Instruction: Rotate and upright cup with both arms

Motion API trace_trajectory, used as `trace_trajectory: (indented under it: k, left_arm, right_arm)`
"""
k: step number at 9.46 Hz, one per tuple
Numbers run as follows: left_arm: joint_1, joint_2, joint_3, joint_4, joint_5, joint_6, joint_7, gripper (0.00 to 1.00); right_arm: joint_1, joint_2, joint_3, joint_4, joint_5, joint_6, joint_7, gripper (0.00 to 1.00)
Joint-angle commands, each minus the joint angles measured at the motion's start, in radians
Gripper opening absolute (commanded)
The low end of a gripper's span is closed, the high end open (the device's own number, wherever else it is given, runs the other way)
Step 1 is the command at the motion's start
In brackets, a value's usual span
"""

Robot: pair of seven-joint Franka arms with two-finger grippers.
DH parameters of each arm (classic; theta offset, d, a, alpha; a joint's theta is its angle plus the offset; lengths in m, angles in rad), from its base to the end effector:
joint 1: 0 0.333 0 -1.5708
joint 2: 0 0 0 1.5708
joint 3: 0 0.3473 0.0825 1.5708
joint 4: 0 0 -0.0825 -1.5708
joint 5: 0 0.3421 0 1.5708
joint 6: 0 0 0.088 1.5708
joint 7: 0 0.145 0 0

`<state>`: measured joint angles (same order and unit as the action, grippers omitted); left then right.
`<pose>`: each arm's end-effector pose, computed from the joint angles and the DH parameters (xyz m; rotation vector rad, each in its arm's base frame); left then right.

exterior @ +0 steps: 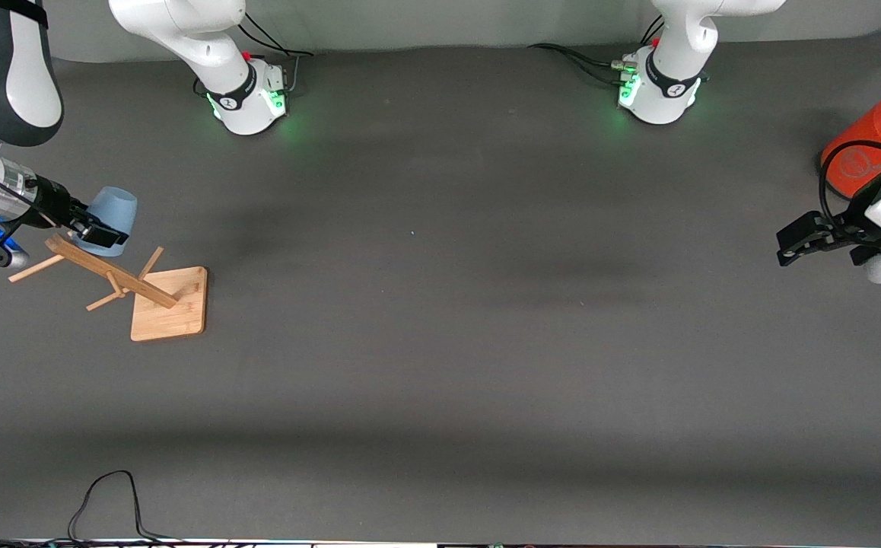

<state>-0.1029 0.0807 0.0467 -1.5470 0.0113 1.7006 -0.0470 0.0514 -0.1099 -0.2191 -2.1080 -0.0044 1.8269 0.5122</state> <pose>0.5539 -0.0307 0.5973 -3.1282 0.0165 -0.1153 0.4450 -0.0784 0.4615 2.9431 -1.0329 -0.2729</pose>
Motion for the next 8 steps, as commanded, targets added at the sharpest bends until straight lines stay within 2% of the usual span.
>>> trace_trajectory:
  k: [1, 5, 8]
  left_arm:
    - [-0.008, 0.013, 0.004, 0.039, 0.007, -0.012, 0.006, 1.0]
    - [-0.003, 0.024, 0.004, 0.045, -0.002, -0.015, 0.0, 1.0]
    - [-0.004, 0.025, 0.004, 0.041, -0.001, -0.021, 0.006, 1.0]
  right_arm:
    - [0.011, -0.014, -0.005, -0.007, 0.0, 0.006, 0.014, 0.5]
    - [0.056, -0.106, 0.007, -0.003, 0.0, -0.104, 0.081, 0.5]
    - [0.167, -0.204, 0.007, -0.003, 0.0, -0.21, 0.236, 0.47]
